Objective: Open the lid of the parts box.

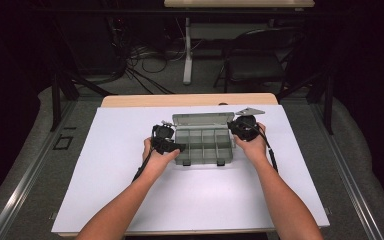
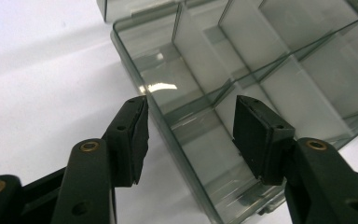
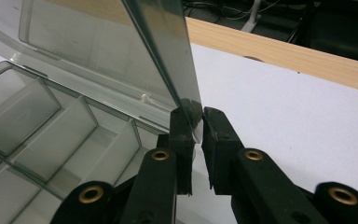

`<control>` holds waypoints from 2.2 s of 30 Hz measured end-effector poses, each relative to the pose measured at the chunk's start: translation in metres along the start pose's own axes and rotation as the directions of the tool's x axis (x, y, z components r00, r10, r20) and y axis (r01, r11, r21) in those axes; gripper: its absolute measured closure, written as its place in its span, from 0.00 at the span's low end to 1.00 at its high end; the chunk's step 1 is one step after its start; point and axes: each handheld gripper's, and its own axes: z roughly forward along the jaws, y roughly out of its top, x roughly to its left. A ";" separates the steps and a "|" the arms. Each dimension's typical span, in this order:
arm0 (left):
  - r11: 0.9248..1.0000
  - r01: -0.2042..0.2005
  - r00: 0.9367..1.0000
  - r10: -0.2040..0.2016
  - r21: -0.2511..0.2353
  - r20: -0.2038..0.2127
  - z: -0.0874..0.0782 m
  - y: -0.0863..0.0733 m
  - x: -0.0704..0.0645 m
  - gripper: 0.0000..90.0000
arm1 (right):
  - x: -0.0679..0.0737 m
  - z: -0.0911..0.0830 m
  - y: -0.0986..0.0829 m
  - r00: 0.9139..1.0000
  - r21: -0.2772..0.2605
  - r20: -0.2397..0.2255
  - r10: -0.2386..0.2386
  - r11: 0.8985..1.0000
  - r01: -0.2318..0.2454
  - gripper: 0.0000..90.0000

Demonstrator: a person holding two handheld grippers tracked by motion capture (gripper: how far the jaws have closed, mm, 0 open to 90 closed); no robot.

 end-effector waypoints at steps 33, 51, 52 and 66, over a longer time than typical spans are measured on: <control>1.000 -0.019 0.997 0.020 0.018 -0.069 0.023 -0.018 0.000 0.76 | 0.002 0.000 0.000 1.000 -0.005 0.016 0.012 1.000 -0.011 0.93; 1.000 -0.019 0.996 0.019 0.006 -0.087 0.023 -0.019 -0.002 0.77 | 0.002 0.002 0.000 0.999 -0.009 0.032 0.028 1.000 -0.028 0.95; 1.000 -0.016 0.996 0.016 0.005 -0.088 0.023 -0.020 -0.002 0.77 | 0.002 0.002 0.000 0.999 -0.010 0.034 0.030 0.999 -0.030 0.95; 1.000 -0.010 0.996 0.011 0.004 -0.086 0.023 -0.020 -0.003 0.77 | 0.004 0.006 0.001 0.994 -0.024 0.067 0.084 0.996 -0.083 0.97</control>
